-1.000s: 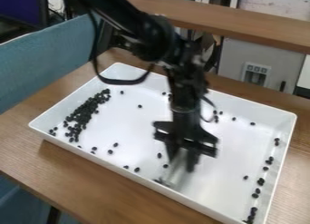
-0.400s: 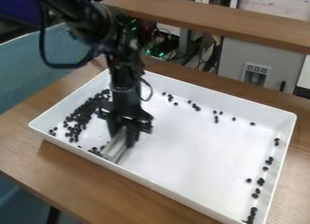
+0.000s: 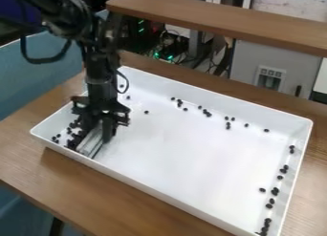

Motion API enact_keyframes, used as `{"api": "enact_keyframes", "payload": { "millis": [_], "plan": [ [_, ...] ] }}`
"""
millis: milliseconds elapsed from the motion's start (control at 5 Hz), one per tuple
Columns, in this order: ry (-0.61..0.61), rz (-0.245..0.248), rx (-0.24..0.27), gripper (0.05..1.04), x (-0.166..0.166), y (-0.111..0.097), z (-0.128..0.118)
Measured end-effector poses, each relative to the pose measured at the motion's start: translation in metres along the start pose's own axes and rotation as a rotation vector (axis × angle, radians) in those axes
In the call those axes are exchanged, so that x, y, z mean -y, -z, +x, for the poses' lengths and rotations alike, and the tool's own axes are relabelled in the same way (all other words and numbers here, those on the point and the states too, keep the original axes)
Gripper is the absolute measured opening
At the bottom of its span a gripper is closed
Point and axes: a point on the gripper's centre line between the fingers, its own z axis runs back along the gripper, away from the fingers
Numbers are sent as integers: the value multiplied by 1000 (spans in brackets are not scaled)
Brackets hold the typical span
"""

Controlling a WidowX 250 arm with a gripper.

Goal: Sweep into pile

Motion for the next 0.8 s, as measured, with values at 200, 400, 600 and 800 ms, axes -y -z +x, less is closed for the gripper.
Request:
{"api": "enact_keyframes", "payload": {
  "millis": [200, 400, 600, 800],
  "plan": [
    [6, 27, -3, 390, -6, -8, 4],
    [92, 11, 51, 390, 27, -23, 17],
    [182, 5, 129, 391, 83, -47, 33],
    [229, -57, 186, 391, 132, -61, 38]
  ]
}}
